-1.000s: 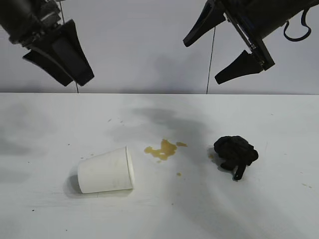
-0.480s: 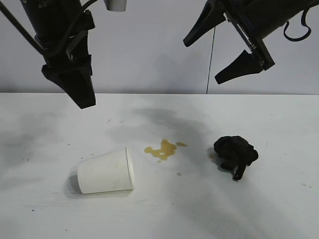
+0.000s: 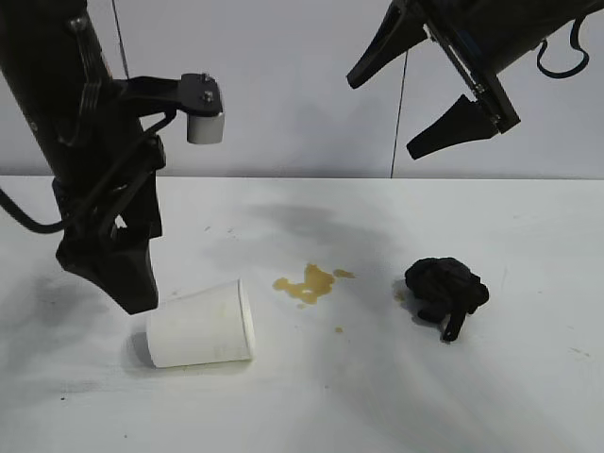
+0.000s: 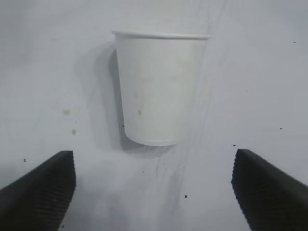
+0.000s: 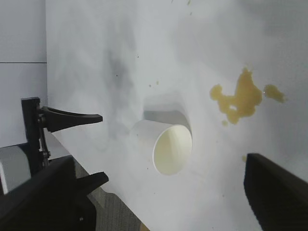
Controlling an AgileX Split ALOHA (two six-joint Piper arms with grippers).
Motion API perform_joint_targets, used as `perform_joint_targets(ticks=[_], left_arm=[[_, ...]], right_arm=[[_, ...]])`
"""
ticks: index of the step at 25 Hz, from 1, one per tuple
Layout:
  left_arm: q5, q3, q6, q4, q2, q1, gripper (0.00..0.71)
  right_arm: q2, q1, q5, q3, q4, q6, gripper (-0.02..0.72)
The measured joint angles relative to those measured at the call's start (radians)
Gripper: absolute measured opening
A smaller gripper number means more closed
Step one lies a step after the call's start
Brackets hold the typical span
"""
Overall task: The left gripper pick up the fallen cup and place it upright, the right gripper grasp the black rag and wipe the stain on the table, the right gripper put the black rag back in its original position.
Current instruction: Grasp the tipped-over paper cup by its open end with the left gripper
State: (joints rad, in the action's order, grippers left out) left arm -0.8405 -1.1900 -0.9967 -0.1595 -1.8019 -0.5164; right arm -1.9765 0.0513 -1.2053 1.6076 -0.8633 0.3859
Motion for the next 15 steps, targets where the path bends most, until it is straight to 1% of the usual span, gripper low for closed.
perform_joint_targets(ticks=[4, 7, 11, 15], left_arm=[[0.057, 0.003, 0.037, -0.023, 0.0, 0.0, 0.636], [0.075, 0.003, 0.05, -0.026, 0.0, 0.0, 0.636], [0.066, 0.002, 0.085, -0.026, -0.017, 0.0, 0.636], [0.023, 0.002, 0.121, -0.027, -0.108, -0.001, 0.636]], right_arm=[[0.0, 0.0, 0.0, 0.0, 0.0, 0.0, 0.65], [0.0, 0.0, 0.0, 0.0, 0.0, 0.0, 0.65], [0.0, 0.0, 0.0, 0.0, 0.0, 0.0, 0.65], [0.0, 0.0, 0.0, 0.0, 0.0, 0.0, 0.65]])
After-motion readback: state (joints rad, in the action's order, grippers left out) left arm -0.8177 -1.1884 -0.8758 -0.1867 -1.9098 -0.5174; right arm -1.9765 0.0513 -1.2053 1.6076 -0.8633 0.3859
